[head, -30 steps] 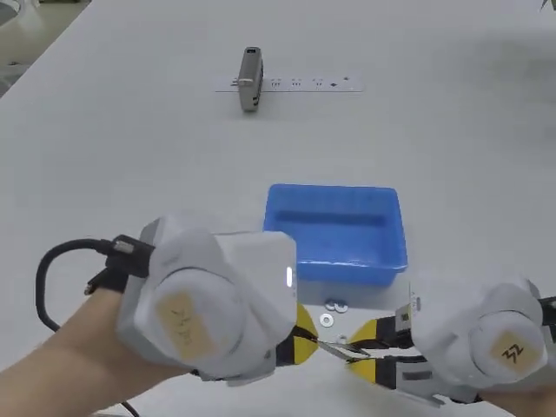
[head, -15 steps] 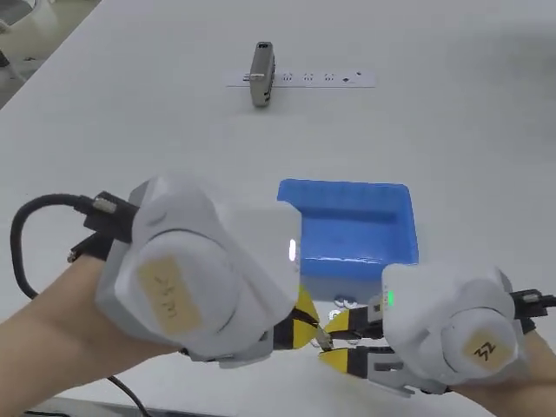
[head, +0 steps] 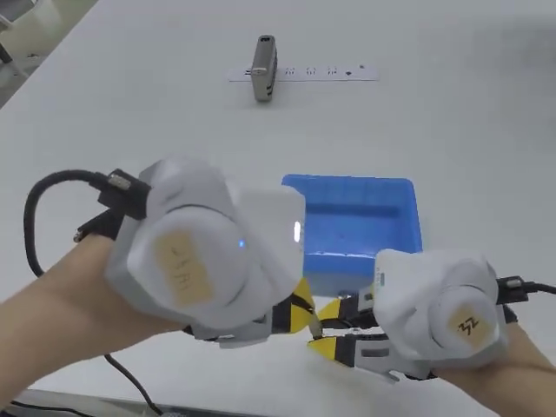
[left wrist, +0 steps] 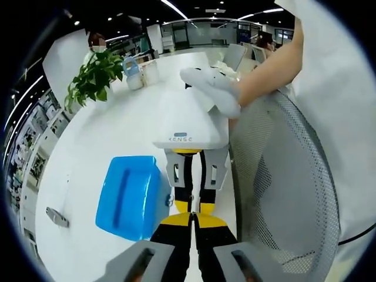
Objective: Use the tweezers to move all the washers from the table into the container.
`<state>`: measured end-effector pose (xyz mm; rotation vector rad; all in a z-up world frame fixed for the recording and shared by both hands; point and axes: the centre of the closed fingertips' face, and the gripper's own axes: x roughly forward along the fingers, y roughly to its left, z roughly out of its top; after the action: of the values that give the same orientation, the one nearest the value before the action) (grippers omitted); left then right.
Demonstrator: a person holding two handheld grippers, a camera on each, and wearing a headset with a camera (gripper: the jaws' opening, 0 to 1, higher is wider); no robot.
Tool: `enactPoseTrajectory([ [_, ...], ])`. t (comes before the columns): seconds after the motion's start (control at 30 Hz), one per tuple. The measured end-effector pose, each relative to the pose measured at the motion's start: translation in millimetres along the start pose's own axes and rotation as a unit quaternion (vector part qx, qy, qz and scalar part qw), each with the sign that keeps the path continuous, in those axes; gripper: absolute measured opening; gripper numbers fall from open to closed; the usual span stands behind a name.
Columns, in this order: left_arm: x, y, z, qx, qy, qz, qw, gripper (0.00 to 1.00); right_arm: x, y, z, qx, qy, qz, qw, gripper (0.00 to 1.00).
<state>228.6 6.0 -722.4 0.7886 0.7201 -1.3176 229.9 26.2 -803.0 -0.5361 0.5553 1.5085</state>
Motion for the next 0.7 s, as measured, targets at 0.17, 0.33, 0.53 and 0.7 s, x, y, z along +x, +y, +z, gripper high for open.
enactPoseTrajectory([
  [0.17,2.2,2.0,3.2,-0.003,0.001,-0.01,0.9999,0.0,-9.2,1.9,18.1,-0.001,-0.022,0.005,0.9997,0.08],
  [0.33,6.2,-0.4,2.4,-0.002,-0.003,-0.018,0.9998,0.0,-10.9,3.2,23.7,-0.023,-0.025,0.015,0.9993,0.03],
  [0.53,3.6,-4.1,7.1,-0.066,-0.053,-0.014,0.9963,0.1,-16.0,-0.5,19.1,0.001,-0.027,-0.002,0.9996,0.02],
  [0.7,-4.1,-1.8,4.0,-0.148,-0.113,0.024,0.9823,0.22,-20.8,-5.4,14.5,0.037,-0.04,-0.02,0.9983,0.01],
])
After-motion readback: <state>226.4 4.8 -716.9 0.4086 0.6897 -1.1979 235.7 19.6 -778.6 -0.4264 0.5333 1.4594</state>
